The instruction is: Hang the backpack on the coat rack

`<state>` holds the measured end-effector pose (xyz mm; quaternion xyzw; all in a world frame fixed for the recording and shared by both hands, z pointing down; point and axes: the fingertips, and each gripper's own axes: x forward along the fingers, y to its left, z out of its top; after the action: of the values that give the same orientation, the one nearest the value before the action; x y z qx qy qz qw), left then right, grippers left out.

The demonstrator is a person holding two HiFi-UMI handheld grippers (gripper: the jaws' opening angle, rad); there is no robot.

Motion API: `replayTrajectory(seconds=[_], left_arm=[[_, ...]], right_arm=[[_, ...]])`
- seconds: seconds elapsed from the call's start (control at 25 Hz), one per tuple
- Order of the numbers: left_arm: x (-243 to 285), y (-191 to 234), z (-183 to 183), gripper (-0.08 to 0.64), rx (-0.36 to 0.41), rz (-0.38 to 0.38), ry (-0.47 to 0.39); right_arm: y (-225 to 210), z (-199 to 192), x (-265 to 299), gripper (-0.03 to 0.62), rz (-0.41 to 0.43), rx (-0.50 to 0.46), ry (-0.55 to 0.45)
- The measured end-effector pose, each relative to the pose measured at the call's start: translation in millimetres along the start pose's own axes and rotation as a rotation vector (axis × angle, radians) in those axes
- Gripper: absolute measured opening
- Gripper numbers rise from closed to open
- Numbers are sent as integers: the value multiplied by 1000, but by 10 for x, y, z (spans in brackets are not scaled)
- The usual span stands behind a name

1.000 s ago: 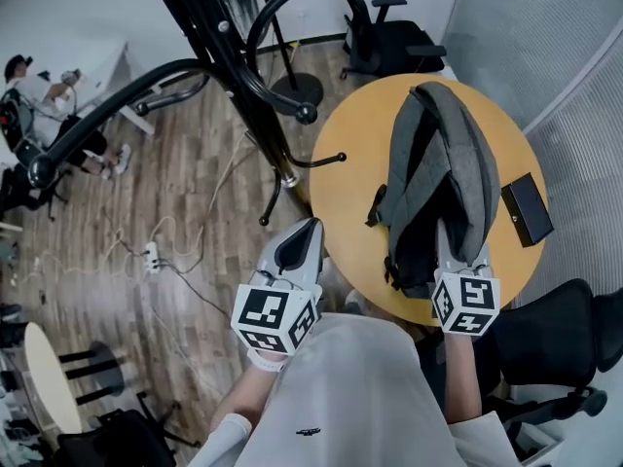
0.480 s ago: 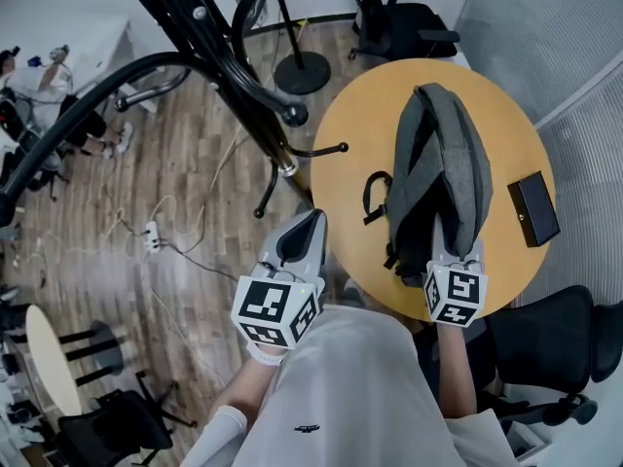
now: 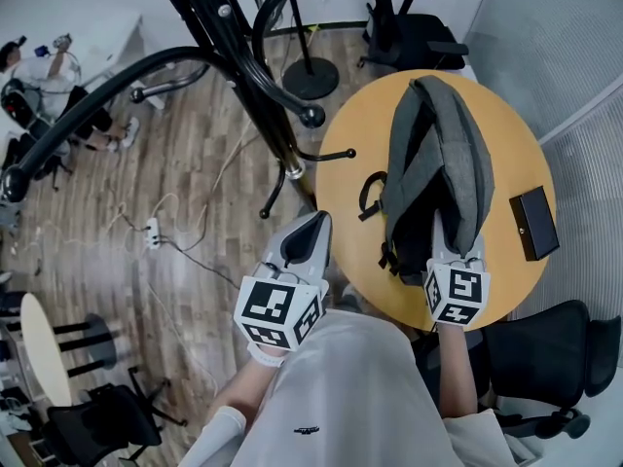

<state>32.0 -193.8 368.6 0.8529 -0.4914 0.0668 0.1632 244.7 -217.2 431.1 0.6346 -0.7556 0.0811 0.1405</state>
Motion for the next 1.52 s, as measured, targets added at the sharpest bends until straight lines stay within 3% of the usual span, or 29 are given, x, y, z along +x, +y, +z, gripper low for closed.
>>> replayTrajectory(seconds=[0.56, 1.0, 1.52], left_arm=[[-13, 42, 177, 18, 17, 9, -33], [102, 137, 421, 17, 42, 13, -61], [196, 249, 489, 17, 28, 32, -54]], right_arm=[[82, 716, 444, 91, 131, -88, -78], [185, 1014, 789, 91, 219, -56, -89], [356, 1377, 1131, 91, 320, -113, -143]])
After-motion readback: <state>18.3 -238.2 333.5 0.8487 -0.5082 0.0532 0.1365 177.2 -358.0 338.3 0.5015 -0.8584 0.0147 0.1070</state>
